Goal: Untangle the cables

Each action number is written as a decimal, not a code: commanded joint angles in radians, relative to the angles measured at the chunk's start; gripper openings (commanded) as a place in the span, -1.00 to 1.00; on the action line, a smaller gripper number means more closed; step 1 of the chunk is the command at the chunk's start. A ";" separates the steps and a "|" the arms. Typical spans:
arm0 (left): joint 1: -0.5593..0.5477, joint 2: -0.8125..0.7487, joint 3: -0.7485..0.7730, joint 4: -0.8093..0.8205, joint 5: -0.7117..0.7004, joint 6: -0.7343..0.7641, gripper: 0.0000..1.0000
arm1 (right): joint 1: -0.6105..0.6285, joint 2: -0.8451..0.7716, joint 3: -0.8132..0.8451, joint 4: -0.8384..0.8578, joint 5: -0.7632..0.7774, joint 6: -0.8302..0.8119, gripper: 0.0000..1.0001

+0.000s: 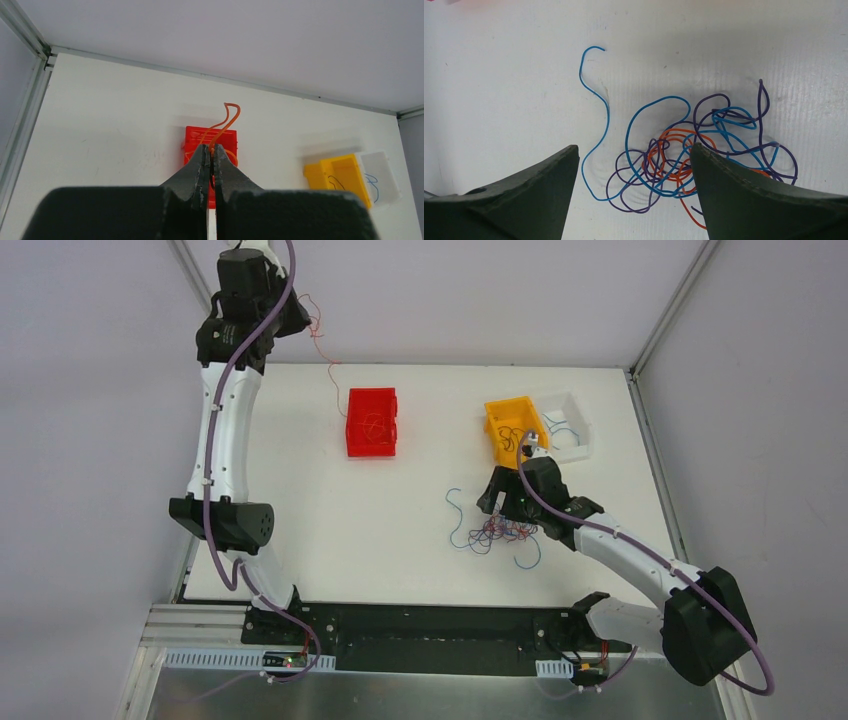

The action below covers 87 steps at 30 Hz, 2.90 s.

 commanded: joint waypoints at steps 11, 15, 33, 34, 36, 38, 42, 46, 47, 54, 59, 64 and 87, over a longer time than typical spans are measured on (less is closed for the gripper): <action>-0.019 -0.011 -0.203 0.095 0.155 -0.089 -1.00 | -0.006 -0.008 0.039 0.012 -0.013 -0.002 0.70; -0.042 -0.007 -0.293 0.143 0.159 -0.097 -1.00 | -0.006 -0.016 0.033 0.011 -0.009 -0.002 0.70; -0.057 0.159 -0.394 0.170 0.157 -0.098 -1.00 | -0.007 -0.044 0.032 0.001 -0.008 -0.007 0.70; -0.057 0.165 -0.402 0.170 0.153 -0.097 -1.00 | -0.007 -0.047 0.033 -0.001 -0.007 -0.007 0.70; -0.057 0.176 -0.420 0.170 0.149 -0.090 -1.00 | -0.008 -0.054 0.028 -0.002 -0.005 -0.005 0.70; -0.058 0.187 -0.443 0.173 0.149 -0.088 -1.00 | -0.008 -0.059 0.025 -0.002 -0.002 -0.004 0.70; -0.057 0.199 -0.501 0.193 0.141 -0.084 -1.00 | -0.008 -0.059 0.028 -0.002 -0.003 -0.004 0.70; -0.058 0.215 -0.540 0.214 0.139 -0.078 -1.00 | -0.007 -0.059 0.030 -0.002 -0.003 -0.006 0.70; -0.057 0.219 -0.545 0.217 0.135 -0.074 -1.00 | -0.007 -0.059 0.030 -0.003 -0.002 -0.005 0.70; -0.079 0.249 -0.555 0.227 0.071 -0.042 -1.00 | -0.008 -0.059 0.028 -0.003 0.002 -0.005 0.70; -0.114 0.293 -0.536 0.226 0.021 -0.019 -1.00 | -0.008 -0.060 0.027 -0.003 0.001 -0.002 0.70; -0.132 0.356 -0.492 0.210 0.009 -0.003 -1.00 | -0.009 -0.072 0.017 -0.002 0.003 -0.003 0.70; -0.162 0.102 -0.485 0.150 0.031 0.054 0.26 | -0.011 -0.022 0.102 -0.210 0.279 0.093 0.69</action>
